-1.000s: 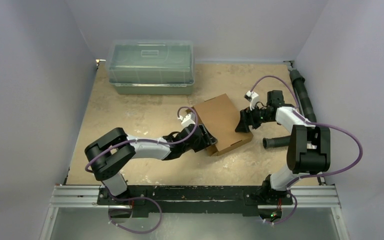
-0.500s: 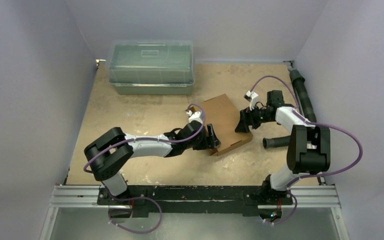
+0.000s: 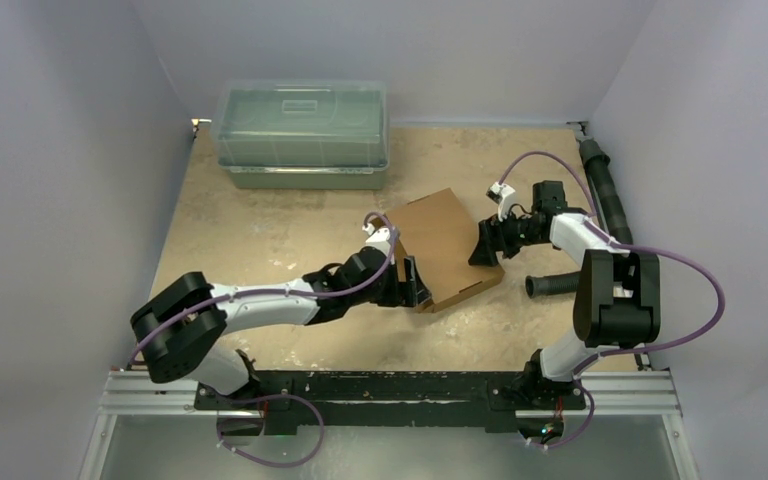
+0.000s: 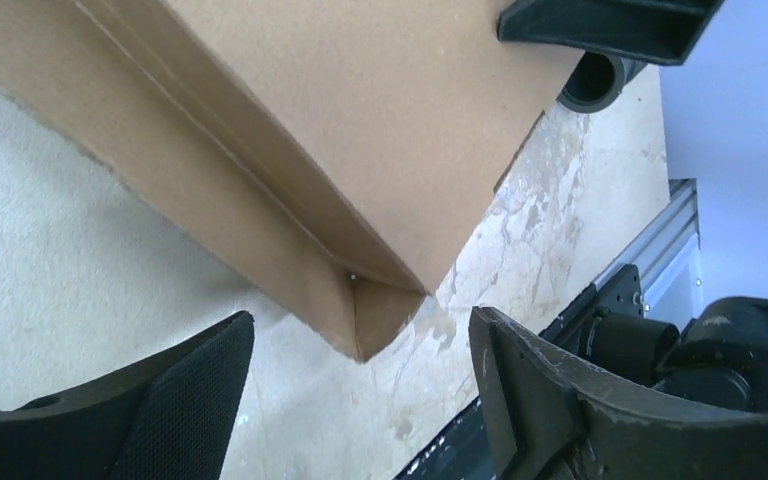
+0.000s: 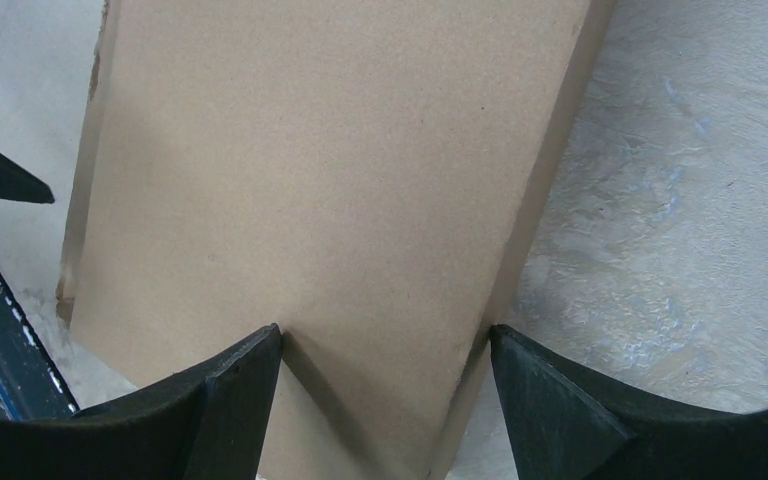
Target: Fold the paper box
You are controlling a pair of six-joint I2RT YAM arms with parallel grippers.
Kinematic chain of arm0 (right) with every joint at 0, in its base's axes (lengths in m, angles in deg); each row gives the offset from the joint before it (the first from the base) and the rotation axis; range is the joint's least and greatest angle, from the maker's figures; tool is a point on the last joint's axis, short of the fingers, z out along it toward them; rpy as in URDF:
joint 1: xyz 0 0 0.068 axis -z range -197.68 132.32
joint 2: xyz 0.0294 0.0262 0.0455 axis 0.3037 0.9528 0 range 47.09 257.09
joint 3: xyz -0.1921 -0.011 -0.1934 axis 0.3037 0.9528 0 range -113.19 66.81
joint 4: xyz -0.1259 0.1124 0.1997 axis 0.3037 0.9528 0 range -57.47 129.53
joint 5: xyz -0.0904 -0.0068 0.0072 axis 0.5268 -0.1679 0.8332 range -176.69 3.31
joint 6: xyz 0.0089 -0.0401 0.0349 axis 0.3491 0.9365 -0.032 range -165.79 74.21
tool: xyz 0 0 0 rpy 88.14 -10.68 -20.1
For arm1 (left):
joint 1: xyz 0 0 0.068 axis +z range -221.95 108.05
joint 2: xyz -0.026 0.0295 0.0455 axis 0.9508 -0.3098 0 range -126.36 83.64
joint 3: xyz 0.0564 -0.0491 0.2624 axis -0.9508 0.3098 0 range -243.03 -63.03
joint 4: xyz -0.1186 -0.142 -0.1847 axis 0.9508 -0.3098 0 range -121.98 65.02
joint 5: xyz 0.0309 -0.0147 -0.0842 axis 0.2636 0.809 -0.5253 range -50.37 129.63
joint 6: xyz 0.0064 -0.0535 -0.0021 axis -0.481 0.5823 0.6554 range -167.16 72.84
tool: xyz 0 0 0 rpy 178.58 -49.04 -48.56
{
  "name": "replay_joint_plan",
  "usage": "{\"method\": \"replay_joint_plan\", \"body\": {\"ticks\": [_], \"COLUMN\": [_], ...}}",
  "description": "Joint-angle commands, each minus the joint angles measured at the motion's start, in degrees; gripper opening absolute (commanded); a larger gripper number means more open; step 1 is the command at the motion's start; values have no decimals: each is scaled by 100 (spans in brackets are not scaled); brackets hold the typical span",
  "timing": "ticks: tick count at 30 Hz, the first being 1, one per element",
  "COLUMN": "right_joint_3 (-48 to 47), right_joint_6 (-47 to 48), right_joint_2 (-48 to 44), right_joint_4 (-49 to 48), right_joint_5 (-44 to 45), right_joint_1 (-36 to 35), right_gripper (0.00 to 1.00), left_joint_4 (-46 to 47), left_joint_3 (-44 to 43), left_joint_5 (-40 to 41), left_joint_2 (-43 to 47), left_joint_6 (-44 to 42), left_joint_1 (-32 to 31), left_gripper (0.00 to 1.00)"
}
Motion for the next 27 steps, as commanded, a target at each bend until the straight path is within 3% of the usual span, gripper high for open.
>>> {"method": "replay_joint_plan", "body": {"ticks": [1, 4, 7, 10, 13, 15, 18, 27], "right_joint_3": [-62, -62, -71, -71, -71, -71, -71, -71], "right_joint_6": [122, 117, 117, 117, 114, 108, 102, 91], "right_joint_2": [88, 96, 102, 118, 111, 112, 113, 125], "right_joint_4": [151, 151, 147, 151, 146, 153, 144, 138], "right_joint_5": [64, 64, 64, 72, 73, 73, 81, 81], "right_joint_1": [-44, -48, -48, -48, -48, -48, -48, -52], "right_gripper": [78, 78, 78, 78, 78, 78, 78, 78], "left_joint_4": [400, 774, 1125, 1752, 2973, 3446, 3114, -181], "left_joint_3": [454, 1023, 1554, 2040, 2398, 2433, 1991, -173], "left_joint_5": [-197, -244, -334, -570, -952, -1010, -864, 156], "left_joint_2": [636, 1135, 1519, 1398, 826, 410, -87, -899], "left_joint_6": [-109, 74, 431, 1008, 1610, 1897, 1996, 1836], "left_joint_1": [-18, -23, -23, -18, -54, -150, -292, -382], "left_gripper": [77, 71, 54, 26, 0, 0, 0, 0]}}
